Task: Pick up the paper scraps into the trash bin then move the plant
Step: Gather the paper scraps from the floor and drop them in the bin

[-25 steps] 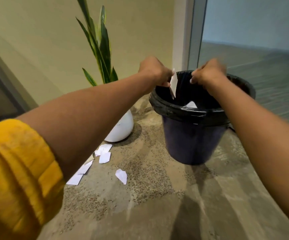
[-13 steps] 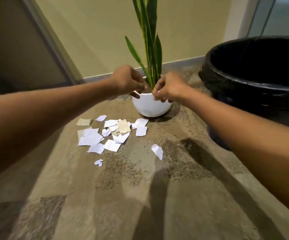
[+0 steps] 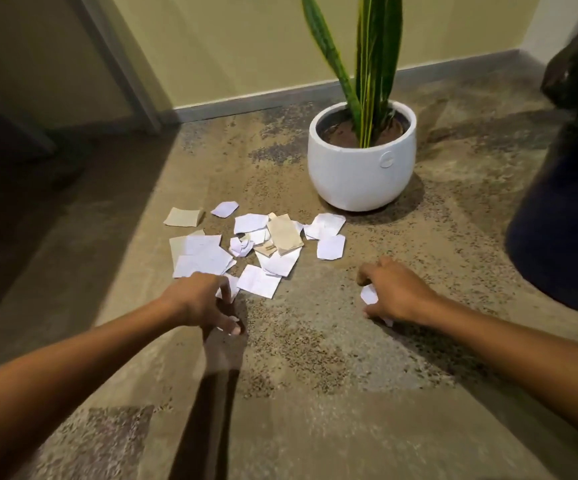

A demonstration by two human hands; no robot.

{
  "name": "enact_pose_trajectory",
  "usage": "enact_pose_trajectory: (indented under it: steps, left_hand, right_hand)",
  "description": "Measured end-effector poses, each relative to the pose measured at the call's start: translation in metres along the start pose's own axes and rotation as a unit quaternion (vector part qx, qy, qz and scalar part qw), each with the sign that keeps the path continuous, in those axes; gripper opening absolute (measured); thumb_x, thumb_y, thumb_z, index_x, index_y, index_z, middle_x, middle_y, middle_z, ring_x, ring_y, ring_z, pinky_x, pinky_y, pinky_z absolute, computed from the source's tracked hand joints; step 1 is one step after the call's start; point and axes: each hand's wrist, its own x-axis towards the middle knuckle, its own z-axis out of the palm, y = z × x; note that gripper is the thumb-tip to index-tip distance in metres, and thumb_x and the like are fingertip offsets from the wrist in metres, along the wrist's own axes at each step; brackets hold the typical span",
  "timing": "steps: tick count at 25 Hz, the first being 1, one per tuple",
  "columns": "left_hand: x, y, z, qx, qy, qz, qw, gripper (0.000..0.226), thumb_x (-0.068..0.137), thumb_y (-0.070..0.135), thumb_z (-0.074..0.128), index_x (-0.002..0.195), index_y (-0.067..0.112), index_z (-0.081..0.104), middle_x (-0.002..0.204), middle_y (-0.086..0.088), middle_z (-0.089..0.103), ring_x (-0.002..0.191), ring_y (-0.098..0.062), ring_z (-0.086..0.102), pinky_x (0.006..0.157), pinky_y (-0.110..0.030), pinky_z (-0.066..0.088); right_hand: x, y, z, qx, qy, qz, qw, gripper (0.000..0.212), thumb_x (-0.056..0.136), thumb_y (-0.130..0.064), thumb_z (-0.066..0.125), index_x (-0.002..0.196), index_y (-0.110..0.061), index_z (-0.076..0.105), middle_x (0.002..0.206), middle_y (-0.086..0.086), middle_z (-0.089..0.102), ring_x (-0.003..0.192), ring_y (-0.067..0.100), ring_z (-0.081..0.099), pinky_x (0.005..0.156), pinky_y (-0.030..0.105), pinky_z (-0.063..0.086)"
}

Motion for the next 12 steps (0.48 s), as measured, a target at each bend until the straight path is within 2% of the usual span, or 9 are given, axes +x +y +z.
enact_pose_trajectory:
  steps: [3,5,7,10,12]
  left_hand:
    - [0.008,-0.012,0.012,0.007,-0.018,0.038,0.999,0.049,0.060,0.046,0.082,0.096,0.018,0.063,0.096,-0.003,0.069,0.087,-0.021,0.060,0.071,-0.028,0.043]
    - [0.011,-0.015,0.013,-0.001,-0.020,0.059,0.998,0.037,0.063,0.036,0.082,0.092,0.018,0.066,0.094,-0.003,0.071,0.082,-0.018,0.060,0.065,-0.024,0.039]
    - [0.015,-0.016,0.011,-0.011,-0.004,0.072,0.997,0.023,0.069,0.028,0.079,0.089,0.018,0.072,0.092,-0.003,0.073,0.076,-0.013,0.060,0.060,-0.017,0.039]
    - [0.021,-0.018,0.007,-0.044,0.045,0.069,0.996,0.017,0.074,0.025,0.076,0.087,0.015,0.075,0.091,-0.004,0.074,0.079,-0.016,0.063,0.070,-0.024,0.047]
    - [0.025,-0.021,0.006,-0.058,0.085,0.057,0.993,0.016,0.076,0.025,0.074,0.086,0.014,0.074,0.094,-0.006,0.073,0.087,-0.021,0.065,0.074,-0.028,0.047]
  right_hand:
    - [0.012,0.001,0.004,0.065,0.004,0.002,0.998,0.042,0.070,-0.013,0.078,0.107,-0.017,0.060,0.111,0.007,0.057,0.095,0.020,0.049,0.073,0.028,0.041]
    - [0.016,-0.002,-0.001,0.085,0.009,-0.002,0.996,0.038,0.069,-0.012,0.080,0.104,-0.016,0.066,0.100,0.004,0.063,0.088,0.018,0.051,0.064,0.026,0.038]
    - [0.021,-0.015,-0.004,0.106,0.024,-0.022,0.994,0.037,0.069,-0.016,0.082,0.104,-0.017,0.069,0.091,0.001,0.062,0.087,0.018,0.052,0.063,0.025,0.035]
    - [0.033,-0.050,0.001,0.116,0.080,-0.080,0.987,0.034,0.078,-0.016,0.073,0.110,-0.020,0.062,0.100,0.006,0.064,0.096,0.025,0.055,0.070,0.027,0.036]
    - [0.041,-0.077,0.006,0.092,0.135,-0.123,0.979,0.035,0.085,-0.011,0.060,0.117,-0.022,0.049,0.106,0.008,0.065,0.088,0.025,0.053,0.068,0.030,0.037]
